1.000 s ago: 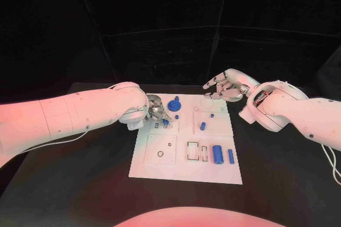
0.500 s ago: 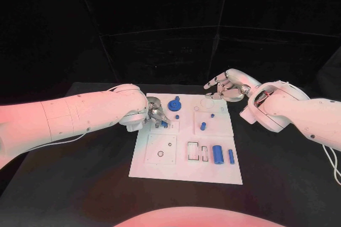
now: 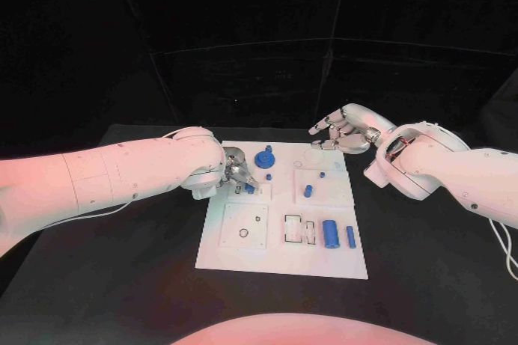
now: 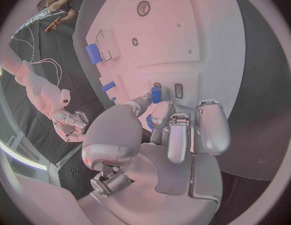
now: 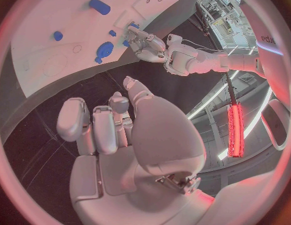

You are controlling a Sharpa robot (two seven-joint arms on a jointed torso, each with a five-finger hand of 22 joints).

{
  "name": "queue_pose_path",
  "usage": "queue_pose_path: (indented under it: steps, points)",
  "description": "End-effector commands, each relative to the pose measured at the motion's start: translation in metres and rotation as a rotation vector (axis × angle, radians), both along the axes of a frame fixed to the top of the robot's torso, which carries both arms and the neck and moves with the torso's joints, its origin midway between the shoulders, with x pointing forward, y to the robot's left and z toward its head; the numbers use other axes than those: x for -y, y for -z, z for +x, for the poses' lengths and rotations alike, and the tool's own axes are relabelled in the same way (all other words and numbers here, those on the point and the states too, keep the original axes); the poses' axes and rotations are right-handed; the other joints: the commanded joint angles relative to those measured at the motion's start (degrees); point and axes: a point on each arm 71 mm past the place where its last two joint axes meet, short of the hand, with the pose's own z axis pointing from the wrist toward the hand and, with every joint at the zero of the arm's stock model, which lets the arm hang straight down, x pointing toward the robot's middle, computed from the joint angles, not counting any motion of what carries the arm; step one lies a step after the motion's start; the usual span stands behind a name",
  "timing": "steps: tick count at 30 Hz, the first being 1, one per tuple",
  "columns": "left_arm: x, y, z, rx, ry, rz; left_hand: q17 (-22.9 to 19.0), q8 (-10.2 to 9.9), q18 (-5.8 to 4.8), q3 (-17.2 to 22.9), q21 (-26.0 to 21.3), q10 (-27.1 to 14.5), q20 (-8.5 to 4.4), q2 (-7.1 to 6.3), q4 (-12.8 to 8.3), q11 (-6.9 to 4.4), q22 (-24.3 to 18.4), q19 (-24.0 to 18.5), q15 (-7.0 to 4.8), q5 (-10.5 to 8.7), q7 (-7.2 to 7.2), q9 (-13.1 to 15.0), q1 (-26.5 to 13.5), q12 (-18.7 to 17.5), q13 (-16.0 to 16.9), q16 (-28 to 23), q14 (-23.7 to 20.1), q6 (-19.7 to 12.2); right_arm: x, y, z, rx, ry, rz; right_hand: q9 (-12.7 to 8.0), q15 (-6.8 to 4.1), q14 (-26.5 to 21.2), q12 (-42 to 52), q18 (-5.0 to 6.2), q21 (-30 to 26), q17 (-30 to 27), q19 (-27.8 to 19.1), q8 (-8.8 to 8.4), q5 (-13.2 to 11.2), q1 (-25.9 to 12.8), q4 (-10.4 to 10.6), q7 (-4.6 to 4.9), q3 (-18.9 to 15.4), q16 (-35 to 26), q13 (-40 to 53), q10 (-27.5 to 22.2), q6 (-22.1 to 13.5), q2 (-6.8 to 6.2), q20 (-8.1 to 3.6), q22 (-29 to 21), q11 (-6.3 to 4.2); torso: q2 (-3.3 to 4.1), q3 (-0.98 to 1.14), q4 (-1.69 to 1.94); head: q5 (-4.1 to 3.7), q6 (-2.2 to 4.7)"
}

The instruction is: Assemble the parts on the task board

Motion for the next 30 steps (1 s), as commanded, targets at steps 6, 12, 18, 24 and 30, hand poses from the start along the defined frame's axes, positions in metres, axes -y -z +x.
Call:
queue_pose_path:
  steps: [6,12,18,24,30]
  points:
    - [-0.0009,0.0049,-0.0035,-0.04,0.026,0.037,15.09,0.55,-0.84,6.22,0.37,0.62,0.01,-0.23,-5.85,-0.08,0.19,0.08,-0.08,0.29,-0.33,0.32,0.34,0.27,0.24,0.18,5.94,0.04,-0.0012,-0.0017,-0.0001,0.008,-0.01,0.002,-0.09,-0.29,1.81,-0.27,0.67,-0.3,0.01,-0.3,0.29,0.38,0.07,-0.07,0.02,0.31,-0.18,-0.06,-0.01,0.29,0.09,0.06,-0.04,-0.53,0.01,0.02,-0.02,0.13,-0.08]
    - [-0.0017,0.0051,-0.0032,-0.037,0.036,0.05,15.09,0.58,-0.82,6.23,0.33,0.52,0.01,-0.26,-5.87,-0.09,0.12,0.05,-0.09,0.29,-0.34,0.34,0.34,0.13,0.06,0.18,5.94,0.06,-0.0012,-0.0016,-0.0001,0.007,-0.01,0.001,-0.09,-0.29,1.81,-0.27,0.67,-0.3,0.01,-0.3,0.29,0.38,0.07,-0.07,0.02,0.31,-0.18,-0.06,-0.01,0.29,0.09,0.06,-0.04,-0.53,-0.02,0.03,-0.01,0.12,-0.01]
    - [-0.0025,0.0048,-0.0026,-0.03,0.034,0.053,15.09,0.6,-0.81,6.25,0.3,0.52,0.0,-0.27,-5.88,-0.09,0.05,0.03,-0.09,0.3,-0.35,0.35,0.34,0.13,0.05,0.18,5.94,0.07,-0.0012,-0.0014,0.0,0.004,-0.01,0.001,-0.09,-0.29,1.81,-0.27,0.67,-0.3,0.01,-0.3,0.29,0.38,0.07,-0.07,0.02,0.31,-0.18,-0.06,-0.01,0.29,0.09,0.06,-0.04,-0.53,0.04,0.02,0.03,0.06,0.15]
    - [-0.0026,0.0047,-0.002,-0.026,0.032,0.053,15.09,0.87,-0.83,6.07,0.32,0.57,0.0,-0.48,-5.41,-0.09,0.12,0.04,-0.09,0.27,-0.36,0.54,-0.34,0.15,0.06,0.18,5.94,0.28,-0.0013,-0.0012,0.0001,0.003,-0.01,0.0,-0.09,-0.29,1.81,-0.31,0.7,-0.37,-0.05,-0.37,0.34,0.39,-0.08,0.06,0.02,0.33,-0.25,-0.12,-0.02,0.35,0.14,0.06,-0.17,-0.53,0.01,0.04,-0.02,0.25,0.04]
    - [-0.0016,0.0048,-0.0013,-0.026,0.034,0.053,15.09,1.45,-0.88,2.52,0.5,0.84,-0.05,-1.98,-2.26,-0.21,0.51,0.15,-0.17,0.25,-0.59,0.88,-4.52,0.44,0.2,0.18,5.94,1.07,-0.0017,-0.0012,0.0001,0.002,-0.011,0.0,-0.09,-0.29,1.81,-0.31,0.7,-0.37,-0.05,-0.37,0.34,0.39,-0.08,0.06,0.02,0.33,-0.25,-0.12,-0.02,0.35,0.14,0.06,-0.17,-0.53,0.02,0.05,-0.03,0.26,-0.05]
